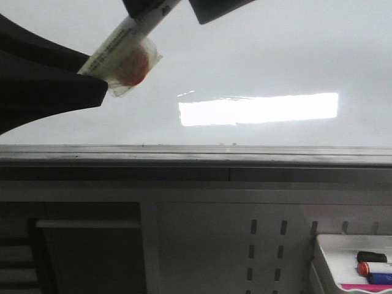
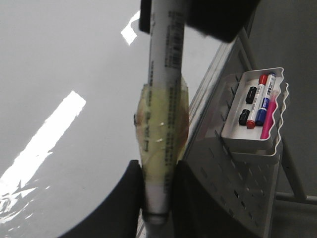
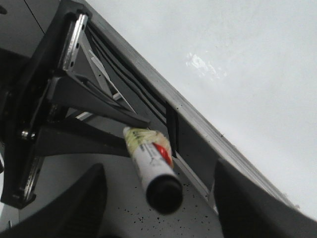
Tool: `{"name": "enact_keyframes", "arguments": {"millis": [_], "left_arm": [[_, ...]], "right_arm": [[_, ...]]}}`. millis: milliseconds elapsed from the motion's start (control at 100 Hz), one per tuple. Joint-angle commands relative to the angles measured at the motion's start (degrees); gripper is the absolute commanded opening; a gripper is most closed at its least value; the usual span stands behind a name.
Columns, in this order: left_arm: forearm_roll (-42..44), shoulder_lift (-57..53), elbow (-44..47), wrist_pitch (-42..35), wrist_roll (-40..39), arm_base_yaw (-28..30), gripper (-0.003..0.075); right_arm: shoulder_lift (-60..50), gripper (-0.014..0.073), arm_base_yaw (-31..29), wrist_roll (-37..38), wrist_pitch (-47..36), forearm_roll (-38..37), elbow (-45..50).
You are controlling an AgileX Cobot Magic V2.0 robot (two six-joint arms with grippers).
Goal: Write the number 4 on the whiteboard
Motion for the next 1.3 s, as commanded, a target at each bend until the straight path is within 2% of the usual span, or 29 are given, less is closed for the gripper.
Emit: {"name": "enact_keyframes", "arguments": {"millis": [0,90,160,250,330,420,600,680,930,1080,1290], "left_arm": [[-1.27,-1.03,-1.23,-4.34,-0.52,-0.44,-0.002],[-1.27,-1.03,-1.23,-4.34,-0.52,-0.44,-0.002],[-1.14,-1.03,-1.23,-4.34,-0.52,-0.44,-0.002],[-1.14,-1.03,-1.23,-4.34,-0.52,-0.44,-0.002],[-1.14,-1.03,-1.23,-4.34,-0.52,-0.44,-0.002],[-1.14,-1.03,-1.23,-4.34,-0.52,-0.44,0.0008],[-5.32,-1.03,-1.23,-1.67,-0.59,-0.33,0.0286],[-10.31,-1.03,-1.23,0.36,-0.59,-0.33,0.0344],[-29.95,-5.33,-1.23,9.71,-0.59,-0.33,0.0346],[-33.31,-6.54,-1.23,11.84,-0.49,-0.33,0.0346],[-33.59,-6.31,-1.23,11.84,-0.49,-0.33,0.0346]], "right_arm": [[0.25,0.0415,0.43,-0.67,-4.6,0.18,-2.69],[1.2,0.0412,0.97,-0.67,-4.67,0.18,-3.49],[1.55,0.0351,1.03,-0.67,-5.11,0.18,-3.59],[1.83,0.0153,0.8,-0.67,-4.76,0.18,-3.59],[1.82,-0.0071,0.59,-0.53,-4.39,0.18,-3.59],[1.82,-0.0064,0.59,-0.52,-4.26,0.32,-3.59],[1.82,-0.0064,0.46,-0.52,-3.67,0.32,-3.59],[2.07,-0.0064,-0.23,-0.52,-4.12,0.32,-3.59],[3.54,-0.0064,-7.46,-0.52,-7.6,0.09,-4.05],[6.69,-0.0064,-10.1,-0.52,-8.89,-2.65,-8.42],[14.32,-0.0064,-12.21,-0.52,-11.09,-5.39,-16.4]]}}
